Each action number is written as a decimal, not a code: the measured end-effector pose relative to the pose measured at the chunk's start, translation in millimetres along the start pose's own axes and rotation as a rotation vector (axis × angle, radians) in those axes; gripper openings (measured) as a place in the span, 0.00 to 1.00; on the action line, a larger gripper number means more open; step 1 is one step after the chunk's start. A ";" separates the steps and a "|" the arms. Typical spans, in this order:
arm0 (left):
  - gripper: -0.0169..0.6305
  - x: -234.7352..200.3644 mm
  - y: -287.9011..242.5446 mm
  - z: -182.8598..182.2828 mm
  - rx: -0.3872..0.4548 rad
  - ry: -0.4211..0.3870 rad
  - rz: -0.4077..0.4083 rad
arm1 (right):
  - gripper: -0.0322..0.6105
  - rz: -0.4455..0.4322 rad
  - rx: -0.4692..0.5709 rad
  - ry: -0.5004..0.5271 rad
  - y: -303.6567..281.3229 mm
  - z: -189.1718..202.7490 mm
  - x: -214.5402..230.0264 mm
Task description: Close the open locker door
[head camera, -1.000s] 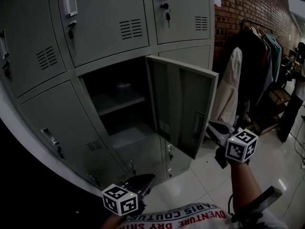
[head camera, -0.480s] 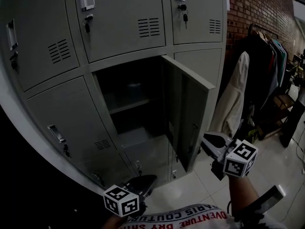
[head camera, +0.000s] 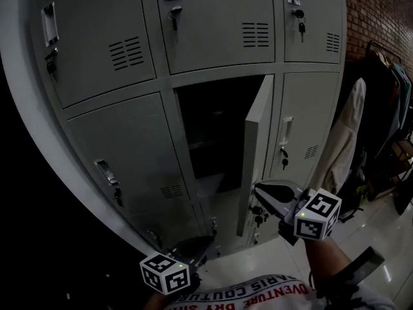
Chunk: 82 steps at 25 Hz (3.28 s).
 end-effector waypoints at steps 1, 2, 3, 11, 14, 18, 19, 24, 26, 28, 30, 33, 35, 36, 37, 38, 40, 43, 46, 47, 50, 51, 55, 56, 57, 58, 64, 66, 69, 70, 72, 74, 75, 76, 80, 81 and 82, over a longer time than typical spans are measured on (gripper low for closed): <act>0.03 -6.1 6.5 -3.2 0.012 0.001 -0.012 | 0.04 -0.010 -0.003 -0.002 -11.4 2.4 -1.9; 0.03 -12.0 13.0 -5.8 0.023 0.001 -0.024 | 0.04 -0.017 -0.007 -0.001 -23.0 4.8 -3.2; 0.03 -17.7 19.4 -8.2 0.033 0.001 -0.035 | 0.04 -0.022 -0.010 0.000 -34.8 6.9 -3.8; 0.03 -59.2 70.6 -22.2 0.128 0.039 -0.159 | 0.04 -0.042 -0.050 -0.008 -117.1 17.9 12.6; 0.03 -70.1 82.8 -27.0 0.144 0.038 -0.193 | 0.04 -0.031 -0.057 -0.005 -136.6 17.7 25.0; 0.03 -76.8 89.2 -31.8 0.151 0.030 -0.217 | 0.04 -0.013 -0.049 -0.002 -155.2 15.5 37.3; 0.03 -77.3 89.5 -32.4 0.151 0.027 -0.220 | 0.04 -0.009 -0.048 0.000 -159.0 15.5 39.3; 0.03 -74.5 85.3 -32.9 0.147 0.017 -0.219 | 0.04 0.020 -0.071 0.013 -169.8 23.1 47.5; 0.03 -71.2 81.5 -33.4 0.144 0.011 -0.213 | 0.04 0.026 -0.072 0.007 -171.5 24.3 50.2; 0.03 -67.6 78.5 -34.6 0.142 0.006 -0.206 | 0.04 0.026 -0.071 0.001 -171.7 24.4 51.1; 0.03 -64.5 76.2 -36.2 0.143 0.001 -0.202 | 0.04 0.028 -0.071 0.000 -170.9 23.7 50.5; 0.03 -58.0 72.9 -36.4 0.142 -0.003 -0.198 | 0.04 0.004 -0.074 0.007 -165.2 21.8 39.4; 0.03 -51.0 69.1 -35.6 0.138 -0.008 -0.191 | 0.04 -0.026 -0.087 0.023 -153.9 22.7 26.1; 0.03 -46.9 66.8 -35.3 0.136 -0.011 -0.187 | 0.04 -0.045 -0.098 0.026 -146.0 24.3 18.1; 0.03 -42.5 64.4 -35.2 0.135 -0.013 -0.183 | 0.04 -0.068 -0.110 0.018 -136.7 26.7 8.9; 0.03 -37.7 61.6 -35.0 0.135 -0.014 -0.180 | 0.04 -0.096 -0.124 -0.001 -126.2 29.5 -1.6; 0.03 -25.0 54.2 -33.7 0.135 -0.012 -0.169 | 0.04 -0.158 -0.148 -0.050 -101.6 35.6 -25.5; 0.03 6.3 39.6 -26.0 0.120 -0.020 -0.137 | 0.04 -0.220 -0.179 -0.074 -54.4 45.6 -58.4; 0.03 47.4 26.5 -13.4 0.100 -0.039 -0.109 | 0.04 -0.228 -0.191 -0.079 1.8 52.5 -77.2; 0.03 62.3 23.0 -7.2 0.094 -0.042 -0.103 | 0.04 -0.230 -0.197 -0.086 22.1 55.1 -82.9; 0.03 107.3 13.3 15.3 0.083 -0.031 -0.096 | 0.04 -0.232 -0.222 -0.095 85.4 63.8 -99.3; 0.03 122.4 10.2 22.9 0.082 -0.024 -0.096 | 0.04 -0.228 -0.229 -0.094 106.3 66.5 -103.2; 0.03 188.8 1.9 57.5 0.075 -0.016 -0.088 | 0.04 -0.218 -0.237 -0.149 186.5 77.5 -117.0; 0.03 204.9 1.9 66.6 0.073 -0.016 -0.089 | 0.04 -0.218 -0.236 -0.160 204.5 79.5 -121.4; 0.03 219.9 2.9 75.4 0.072 -0.016 -0.092 | 0.04 -0.219 -0.235 -0.168 221.0 81.0 -126.3; 0.03 233.7 4.8 83.7 0.072 -0.017 -0.096 | 0.04 -0.222 -0.231 -0.177 236.3 81.9 -131.5; 0.03 295.0 19.5 112.8 0.066 -0.026 -0.116 | 0.04 -0.254 -0.205 -0.217 300.5 77.6 -162.6; 0.03 308.5 23.1 114.3 0.066 -0.034 -0.120 | 0.04 -0.258 -0.201 -0.209 312.3 74.7 -169.6; 0.03 324.5 27.1 111.7 0.071 -0.049 -0.118 | 0.04 -0.261 -0.190 -0.209 323.9 67.9 -176.0; 0.03 327.4 28.3 110.4 0.073 -0.055 -0.118 | 0.04 -0.262 -0.187 -0.207 325.7 66.2 -177.4; 0.03 330.1 30.7 109.6 0.075 -0.063 -0.117 | 0.04 -0.260 -0.183 -0.203 327.5 65.4 -179.5; 0.03 331.6 32.1 111.7 0.072 -0.066 -0.113 | 0.04 -0.254 -0.179 -0.203 328.9 66.4 -180.3; 0.03 332.2 32.5 112.5 0.071 -0.068 -0.111 | 0.04 -0.250 -0.177 -0.204 329.3 66.4 -180.4; 0.03 332.3 32.8 112.3 0.071 -0.069 -0.110 | 0.04 -0.248 -0.174 -0.205 329.2 66.1 -180.5; 0.03 332.0 34.3 107.7 0.077 -0.074 -0.107 | 0.04 -0.249 -0.173 -0.204 327.5 65.5 -183.5; 0.03 332.6 34.2 107.2 0.077 -0.074 -0.105 | 0.04 -0.249 -0.172 -0.203 327.6 65.0 -183.9; 0.03 333.2 34.0 107.0 0.076 -0.074 -0.103 | 0.04 -0.248 -0.171 -0.204 327.8 64.2 -183.9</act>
Point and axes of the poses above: the fingertips, and each gripper's own axes: y backward along the fingers, x to its right, z out of its underside, the point moved 1 cm from there along y, backward along the fingers, and after that the axes turned 7 degrees about x, right-handed, at the moved point
